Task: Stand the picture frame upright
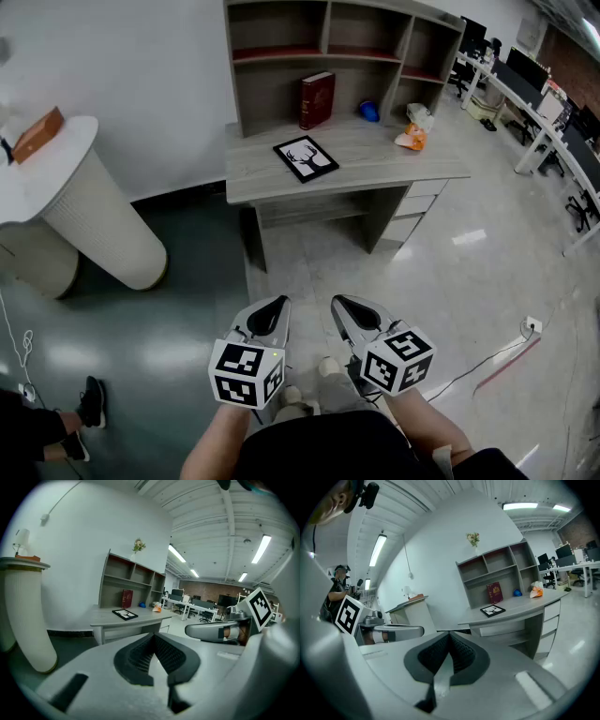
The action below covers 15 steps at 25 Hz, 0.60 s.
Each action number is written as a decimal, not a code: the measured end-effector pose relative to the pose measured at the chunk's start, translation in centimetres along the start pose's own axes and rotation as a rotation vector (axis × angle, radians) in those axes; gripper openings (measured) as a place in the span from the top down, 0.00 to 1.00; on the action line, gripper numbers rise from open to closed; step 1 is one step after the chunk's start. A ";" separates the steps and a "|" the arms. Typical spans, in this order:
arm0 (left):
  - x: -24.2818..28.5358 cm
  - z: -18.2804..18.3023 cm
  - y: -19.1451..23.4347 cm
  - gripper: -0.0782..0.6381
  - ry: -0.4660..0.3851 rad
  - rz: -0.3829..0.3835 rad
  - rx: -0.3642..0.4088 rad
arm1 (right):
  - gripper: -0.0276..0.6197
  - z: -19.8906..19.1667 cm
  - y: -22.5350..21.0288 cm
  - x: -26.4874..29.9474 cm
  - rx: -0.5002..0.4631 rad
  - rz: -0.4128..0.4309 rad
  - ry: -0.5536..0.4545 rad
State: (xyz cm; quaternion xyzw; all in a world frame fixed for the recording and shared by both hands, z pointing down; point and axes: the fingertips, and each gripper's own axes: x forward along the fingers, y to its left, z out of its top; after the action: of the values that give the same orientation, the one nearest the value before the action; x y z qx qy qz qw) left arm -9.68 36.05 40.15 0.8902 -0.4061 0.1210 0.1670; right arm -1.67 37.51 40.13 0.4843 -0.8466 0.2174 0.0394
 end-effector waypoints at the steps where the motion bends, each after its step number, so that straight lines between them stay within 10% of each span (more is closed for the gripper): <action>1: 0.1 0.0 0.0 0.90 0.000 0.000 0.002 | 0.96 0.0 -0.1 0.1 0.000 -0.001 0.001; 15: 1.4 0.3 2.0 0.90 0.007 0.002 -0.009 | 0.96 0.7 -0.2 2.5 0.061 0.039 -0.004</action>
State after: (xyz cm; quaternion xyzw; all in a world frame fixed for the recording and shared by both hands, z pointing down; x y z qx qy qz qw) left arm -10.29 33.79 40.73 0.8887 -0.4069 0.1226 0.1722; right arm -2.67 35.13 40.22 0.4690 -0.8490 0.2428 0.0184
